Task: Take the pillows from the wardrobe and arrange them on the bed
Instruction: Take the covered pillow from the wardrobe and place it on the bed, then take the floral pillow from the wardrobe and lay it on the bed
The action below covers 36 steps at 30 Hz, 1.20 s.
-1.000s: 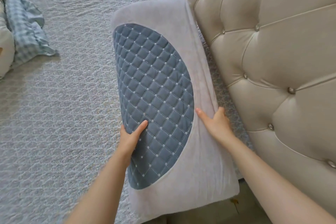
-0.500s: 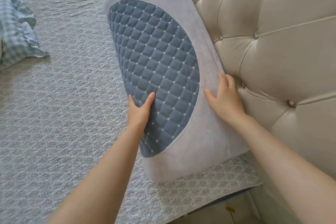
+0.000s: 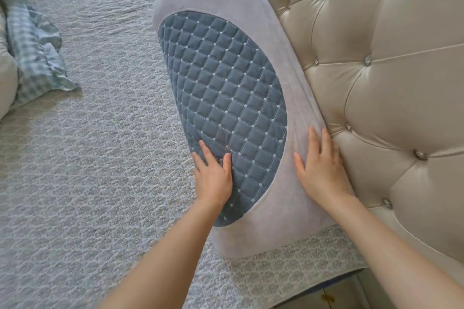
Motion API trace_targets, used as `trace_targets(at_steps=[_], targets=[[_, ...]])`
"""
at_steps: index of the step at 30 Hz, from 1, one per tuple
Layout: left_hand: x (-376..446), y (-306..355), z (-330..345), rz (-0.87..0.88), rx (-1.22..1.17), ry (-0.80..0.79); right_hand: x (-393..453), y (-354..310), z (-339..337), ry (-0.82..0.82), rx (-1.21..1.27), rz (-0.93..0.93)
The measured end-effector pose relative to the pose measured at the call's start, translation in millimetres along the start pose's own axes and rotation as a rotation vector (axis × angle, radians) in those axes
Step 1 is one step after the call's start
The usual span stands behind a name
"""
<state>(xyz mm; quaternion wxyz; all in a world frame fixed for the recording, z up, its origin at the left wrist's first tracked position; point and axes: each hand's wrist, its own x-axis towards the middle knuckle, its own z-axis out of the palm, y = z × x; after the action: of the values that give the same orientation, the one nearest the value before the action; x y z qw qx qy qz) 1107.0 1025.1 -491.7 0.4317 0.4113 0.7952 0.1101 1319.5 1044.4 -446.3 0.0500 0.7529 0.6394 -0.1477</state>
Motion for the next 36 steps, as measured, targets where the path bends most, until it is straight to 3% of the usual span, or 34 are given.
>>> trace_targets(at_steps=[6, 12, 17, 22, 26, 36], targets=[[12.1, -13.4, -27.8, 0.062, 0.094, -0.193, -5.1, -7.8, 1.3, -0.013, -0.021, 0.041], [-15.2, -27.6, -45.4, 0.166, 0.141, -0.272, -26.0, -15.4, -12.3, -0.159, -0.004, 0.055], [-56.4, -32.3, -66.3, 0.149, 0.064, -0.334, -74.8, -34.9, -24.9, -0.314, 0.085, -0.054], [-101.2, -38.0, -89.3, 0.138, 0.016, -0.314, -115.9, -59.7, -40.0, -0.329, 0.133, -0.201], [-148.3, -47.3, -110.6, 0.091, -0.094, -0.235, -141.5, -80.8, -57.6, -0.336, 0.176, -0.311], [-316.0, -98.7, -147.8, -0.097, -0.459, 0.327, -242.0, -141.0, -127.9, -0.307, 0.293, -0.828]])
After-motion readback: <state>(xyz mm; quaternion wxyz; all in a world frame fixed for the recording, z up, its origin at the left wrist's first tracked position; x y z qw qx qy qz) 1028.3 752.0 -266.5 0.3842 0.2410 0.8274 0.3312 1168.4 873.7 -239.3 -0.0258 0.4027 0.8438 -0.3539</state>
